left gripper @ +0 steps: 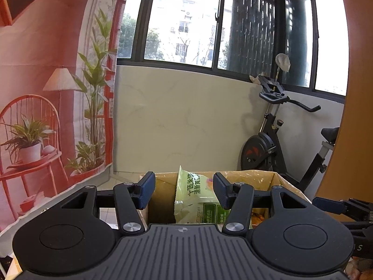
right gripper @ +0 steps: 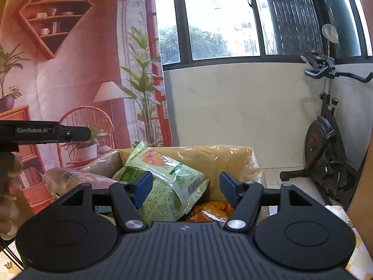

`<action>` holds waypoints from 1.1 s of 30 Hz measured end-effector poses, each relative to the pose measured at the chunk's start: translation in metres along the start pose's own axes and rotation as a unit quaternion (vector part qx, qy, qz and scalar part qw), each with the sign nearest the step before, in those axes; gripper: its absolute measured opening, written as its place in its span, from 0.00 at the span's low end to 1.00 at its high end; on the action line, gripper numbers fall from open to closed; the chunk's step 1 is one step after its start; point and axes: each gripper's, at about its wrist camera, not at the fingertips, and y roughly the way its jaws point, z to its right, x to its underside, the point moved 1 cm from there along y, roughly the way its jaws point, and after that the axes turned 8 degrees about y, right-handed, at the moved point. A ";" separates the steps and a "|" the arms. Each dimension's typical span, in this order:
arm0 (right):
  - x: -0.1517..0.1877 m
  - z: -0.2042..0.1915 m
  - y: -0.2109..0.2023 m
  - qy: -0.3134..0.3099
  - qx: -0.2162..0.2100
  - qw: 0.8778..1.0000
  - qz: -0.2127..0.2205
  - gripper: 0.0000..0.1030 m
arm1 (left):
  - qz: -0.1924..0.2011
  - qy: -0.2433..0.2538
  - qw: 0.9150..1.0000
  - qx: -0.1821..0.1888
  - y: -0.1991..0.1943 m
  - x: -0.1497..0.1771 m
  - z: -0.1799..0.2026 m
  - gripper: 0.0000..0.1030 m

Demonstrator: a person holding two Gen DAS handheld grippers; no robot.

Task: Organize snacks
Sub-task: 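Move both grippers back down to the snacks in front of the box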

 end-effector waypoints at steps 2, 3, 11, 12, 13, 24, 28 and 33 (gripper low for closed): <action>0.000 -0.002 -0.005 -0.002 -0.001 1.000 0.002 0.65 | 0.000 0.001 1.000 0.000 -0.005 0.001 0.001 0.57; 0.000 -0.003 -0.008 -0.002 -0.001 1.000 0.003 0.65 | 0.000 0.001 1.000 0.001 -0.007 0.002 0.002 0.57; 0.009 -0.013 -0.031 -0.005 -0.008 1.000 0.007 0.65 | -0.008 0.006 1.000 -0.004 -0.026 0.012 0.003 0.61; 0.010 -0.014 -0.034 -0.004 -0.009 1.000 0.007 0.65 | -0.010 0.006 1.000 -0.005 -0.029 0.015 0.003 0.61; 0.012 -0.014 -0.037 -0.002 -0.010 1.000 0.007 0.65 | -0.012 0.006 1.000 -0.006 -0.032 0.016 0.003 0.62; 0.035 -0.014 -0.060 0.009 -0.002 1.000 0.003 0.65 | -0.039 0.005 0.999 -0.018 -0.058 0.043 0.001 0.64; 0.047 -0.010 -0.069 0.014 0.005 1.000 -0.001 0.65 | -0.052 -0.002 0.999 -0.016 -0.068 0.059 0.002 0.65; 0.070 -0.001 -0.078 0.022 0.016 1.000 -0.014 0.65 | -0.067 -0.009 0.998 -0.010 -0.078 0.085 0.004 0.65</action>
